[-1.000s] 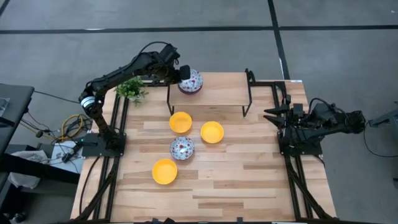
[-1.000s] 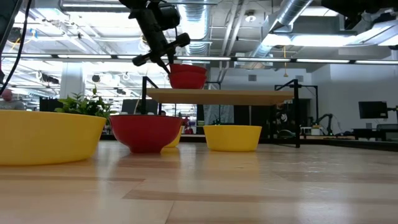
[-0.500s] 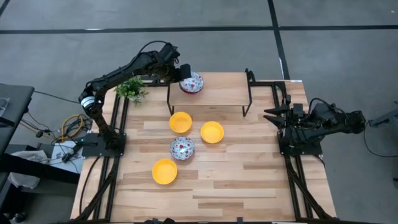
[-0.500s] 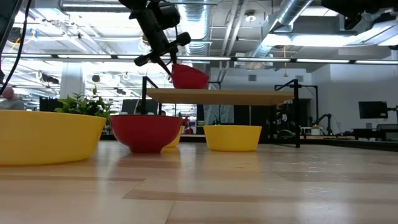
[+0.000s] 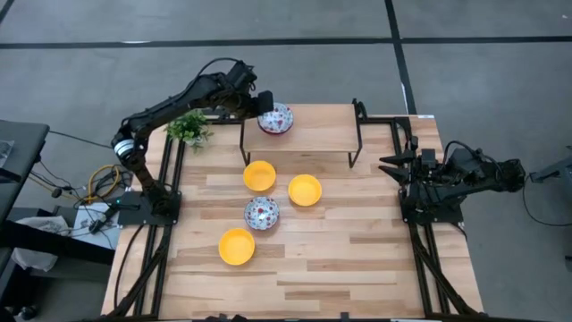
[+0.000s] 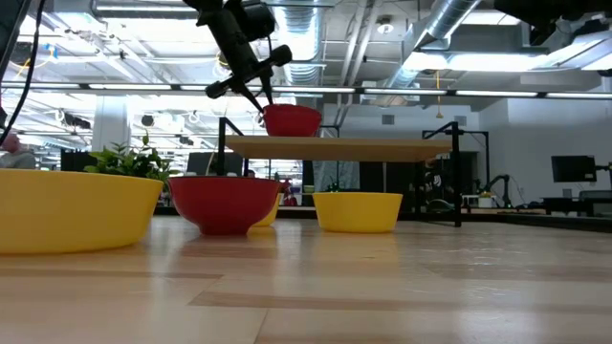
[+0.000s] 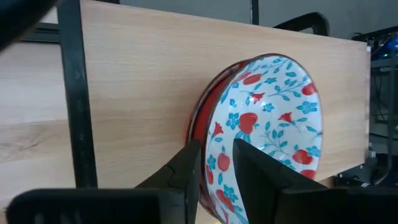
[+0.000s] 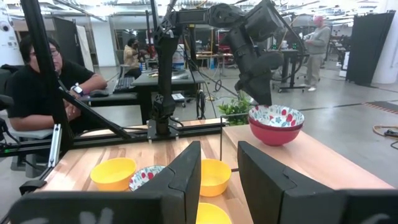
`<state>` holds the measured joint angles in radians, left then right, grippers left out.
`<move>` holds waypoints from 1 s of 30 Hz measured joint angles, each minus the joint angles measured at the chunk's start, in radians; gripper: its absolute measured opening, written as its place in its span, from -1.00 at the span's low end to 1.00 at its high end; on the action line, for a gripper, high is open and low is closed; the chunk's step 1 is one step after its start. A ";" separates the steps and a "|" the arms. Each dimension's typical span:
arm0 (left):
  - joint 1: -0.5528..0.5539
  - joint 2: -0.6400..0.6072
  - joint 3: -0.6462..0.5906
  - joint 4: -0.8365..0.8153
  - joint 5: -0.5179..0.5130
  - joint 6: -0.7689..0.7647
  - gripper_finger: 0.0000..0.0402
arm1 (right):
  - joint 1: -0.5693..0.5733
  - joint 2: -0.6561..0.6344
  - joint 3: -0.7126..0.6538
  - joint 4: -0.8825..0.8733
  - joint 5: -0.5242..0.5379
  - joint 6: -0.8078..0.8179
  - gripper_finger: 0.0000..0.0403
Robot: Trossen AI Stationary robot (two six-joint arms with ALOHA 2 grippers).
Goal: Pick & Place Mini bowls
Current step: Stack the bottom white patterned bowl on top of the white patterned bowl on the shelf, then stack the white patterned bowl on top of the white patterned bowl on the shelf
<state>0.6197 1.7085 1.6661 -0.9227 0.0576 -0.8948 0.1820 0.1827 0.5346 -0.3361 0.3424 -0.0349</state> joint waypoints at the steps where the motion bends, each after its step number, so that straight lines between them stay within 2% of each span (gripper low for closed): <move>1: 0.000 -0.006 0.000 0.001 0.000 0.000 -0.54 | 0.000 0.000 0.000 0.000 0.000 0.000 -0.53; 11: 0.005 -0.063 0.000 -0.001 -0.004 0.000 -0.54 | 0.000 0.000 0.000 0.000 0.000 0.000 -0.53; 16: -0.032 -0.083 0.000 -0.001 -0.005 0.000 -0.54 | 0.000 0.000 0.000 0.000 0.000 0.007 -0.53; 20: -0.112 -0.102 0.000 -0.004 0.012 0.006 -0.54 | 0.000 0.000 0.000 0.000 0.000 0.009 -0.53; 26: -0.292 -0.113 0.000 -0.056 0.037 -0.005 -0.54 | 0.000 0.000 0.000 0.000 0.000 0.009 -0.53; 30: -0.390 -0.113 0.000 -0.114 0.035 -0.082 -0.54 | 0.000 0.000 0.000 -0.001 0.000 0.009 -0.53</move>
<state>0.2292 1.5951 1.6661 -1.0371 0.0925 -0.9763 0.1819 0.1829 0.5350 -0.3367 0.3424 -0.0261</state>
